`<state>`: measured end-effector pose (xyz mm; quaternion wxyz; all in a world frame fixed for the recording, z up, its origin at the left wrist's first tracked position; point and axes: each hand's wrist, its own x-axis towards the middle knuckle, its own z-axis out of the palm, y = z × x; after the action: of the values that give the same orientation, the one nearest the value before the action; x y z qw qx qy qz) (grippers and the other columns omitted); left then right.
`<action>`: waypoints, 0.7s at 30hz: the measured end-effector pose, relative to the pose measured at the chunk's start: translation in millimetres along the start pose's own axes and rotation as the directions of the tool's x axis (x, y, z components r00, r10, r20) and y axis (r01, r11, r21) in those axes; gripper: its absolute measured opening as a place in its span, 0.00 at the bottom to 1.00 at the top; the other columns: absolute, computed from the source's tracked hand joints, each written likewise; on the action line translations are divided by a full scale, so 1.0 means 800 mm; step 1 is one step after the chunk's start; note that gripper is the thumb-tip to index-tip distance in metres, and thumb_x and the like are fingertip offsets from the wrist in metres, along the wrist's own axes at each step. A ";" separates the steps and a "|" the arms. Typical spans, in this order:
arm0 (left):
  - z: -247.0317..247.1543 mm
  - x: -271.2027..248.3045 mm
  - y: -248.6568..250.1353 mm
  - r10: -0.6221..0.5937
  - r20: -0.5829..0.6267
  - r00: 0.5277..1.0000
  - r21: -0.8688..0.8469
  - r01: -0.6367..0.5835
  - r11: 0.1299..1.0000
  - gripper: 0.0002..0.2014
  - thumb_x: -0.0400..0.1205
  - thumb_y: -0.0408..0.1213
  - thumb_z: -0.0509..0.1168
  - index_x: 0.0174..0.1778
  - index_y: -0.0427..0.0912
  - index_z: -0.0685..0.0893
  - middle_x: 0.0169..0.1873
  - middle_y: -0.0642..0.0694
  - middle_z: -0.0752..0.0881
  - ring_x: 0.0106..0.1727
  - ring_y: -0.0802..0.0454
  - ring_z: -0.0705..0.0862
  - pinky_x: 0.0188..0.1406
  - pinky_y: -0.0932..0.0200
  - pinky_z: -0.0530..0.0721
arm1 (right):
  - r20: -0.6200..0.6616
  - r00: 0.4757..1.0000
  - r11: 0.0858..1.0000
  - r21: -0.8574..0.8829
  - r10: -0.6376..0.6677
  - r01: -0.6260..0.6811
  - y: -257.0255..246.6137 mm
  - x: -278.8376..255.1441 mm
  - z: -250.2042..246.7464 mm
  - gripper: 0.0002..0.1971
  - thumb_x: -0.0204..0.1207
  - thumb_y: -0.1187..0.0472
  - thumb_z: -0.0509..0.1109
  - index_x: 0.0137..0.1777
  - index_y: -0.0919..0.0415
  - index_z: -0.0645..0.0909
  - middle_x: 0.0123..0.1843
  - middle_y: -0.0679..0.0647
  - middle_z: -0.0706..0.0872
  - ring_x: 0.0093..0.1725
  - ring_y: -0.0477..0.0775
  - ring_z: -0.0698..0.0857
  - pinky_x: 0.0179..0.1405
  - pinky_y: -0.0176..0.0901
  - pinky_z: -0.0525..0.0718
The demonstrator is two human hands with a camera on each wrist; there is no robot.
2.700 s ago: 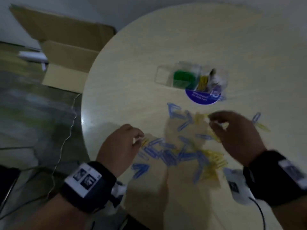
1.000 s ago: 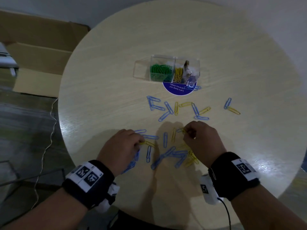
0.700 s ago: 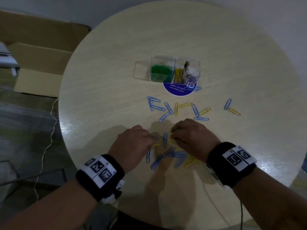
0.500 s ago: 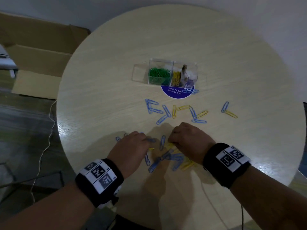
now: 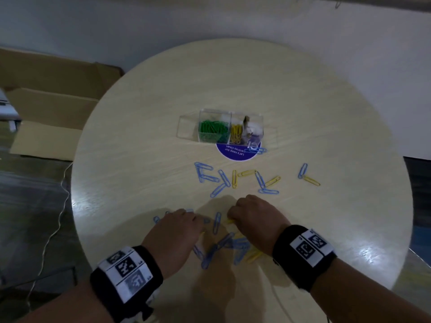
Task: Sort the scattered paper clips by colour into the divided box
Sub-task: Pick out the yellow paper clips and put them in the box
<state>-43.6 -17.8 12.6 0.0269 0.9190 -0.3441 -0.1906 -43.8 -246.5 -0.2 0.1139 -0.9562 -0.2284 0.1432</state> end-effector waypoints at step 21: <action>-0.127 0.266 -0.020 -0.548 -0.305 0.779 -0.669 0.234 0.706 0.14 0.82 0.43 0.66 0.62 0.43 0.85 0.55 0.42 0.87 0.54 0.44 0.86 0.57 0.47 0.84 | -0.260 0.685 0.567 0.779 0.681 -0.268 0.107 0.072 -0.124 0.07 0.70 0.61 0.76 0.45 0.50 0.83 0.37 0.48 0.89 0.34 0.49 0.87 0.36 0.47 0.86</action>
<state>150.6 -150.4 33.3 0.3568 0.9319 -0.0373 -0.0544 72.4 -309.3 55.4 0.4726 -0.8656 0.1629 -0.0298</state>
